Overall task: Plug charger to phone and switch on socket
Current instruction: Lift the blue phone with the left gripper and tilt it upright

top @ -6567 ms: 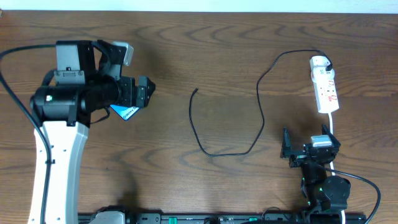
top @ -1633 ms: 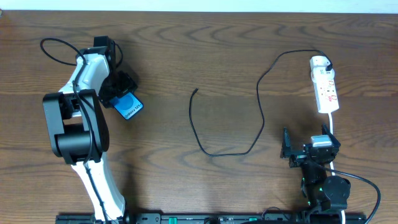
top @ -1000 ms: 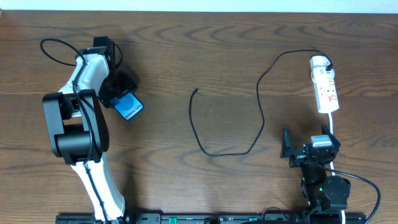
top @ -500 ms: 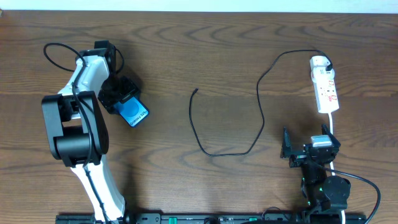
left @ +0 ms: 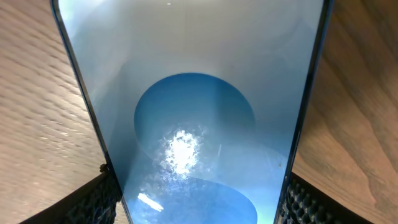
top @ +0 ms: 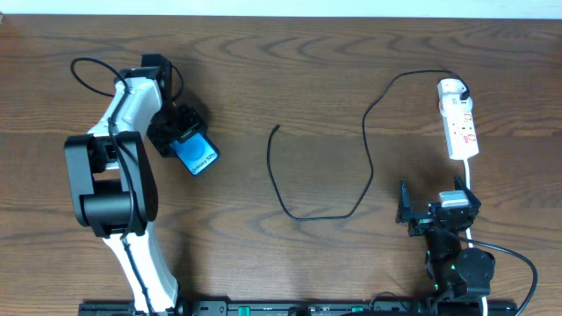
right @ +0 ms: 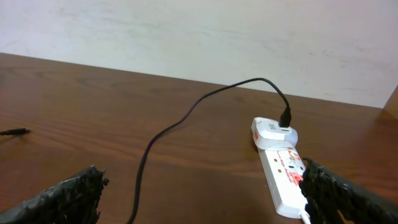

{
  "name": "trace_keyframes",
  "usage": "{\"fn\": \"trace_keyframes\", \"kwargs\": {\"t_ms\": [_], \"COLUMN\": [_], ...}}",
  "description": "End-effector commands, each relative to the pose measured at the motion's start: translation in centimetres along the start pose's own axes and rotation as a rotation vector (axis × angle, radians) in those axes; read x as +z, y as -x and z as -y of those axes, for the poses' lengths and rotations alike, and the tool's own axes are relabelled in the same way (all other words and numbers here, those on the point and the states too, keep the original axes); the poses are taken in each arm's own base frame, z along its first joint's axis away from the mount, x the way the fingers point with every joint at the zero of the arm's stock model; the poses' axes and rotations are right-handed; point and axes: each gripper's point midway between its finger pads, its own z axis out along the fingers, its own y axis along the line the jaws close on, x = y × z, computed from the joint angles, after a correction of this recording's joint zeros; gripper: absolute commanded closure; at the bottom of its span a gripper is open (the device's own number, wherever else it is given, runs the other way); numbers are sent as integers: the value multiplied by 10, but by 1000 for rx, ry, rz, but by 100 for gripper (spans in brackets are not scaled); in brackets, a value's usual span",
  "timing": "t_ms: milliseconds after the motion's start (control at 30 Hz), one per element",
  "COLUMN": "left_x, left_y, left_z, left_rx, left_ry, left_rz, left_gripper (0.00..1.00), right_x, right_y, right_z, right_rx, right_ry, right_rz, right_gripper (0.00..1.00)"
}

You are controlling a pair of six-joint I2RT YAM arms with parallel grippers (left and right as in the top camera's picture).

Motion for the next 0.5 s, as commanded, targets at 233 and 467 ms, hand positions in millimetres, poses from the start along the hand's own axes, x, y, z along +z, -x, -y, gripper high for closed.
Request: {"fn": "trace_keyframes", "kwargs": {"t_ms": [233,467], "left_x": [0,4], "left_y": [-22,-36], "left_z": [20,35], "left_rx": [124,239], "left_ry": [41,63], "left_rz": [19,23], "left_gripper": [35,35], "right_x": [0,0], "right_y": [0,0], "right_z": [-1,-1], "right_rx": [11,11], "right_ry": [3,2], "right_rz": [0,0], "right_gripper": [1,1]}}
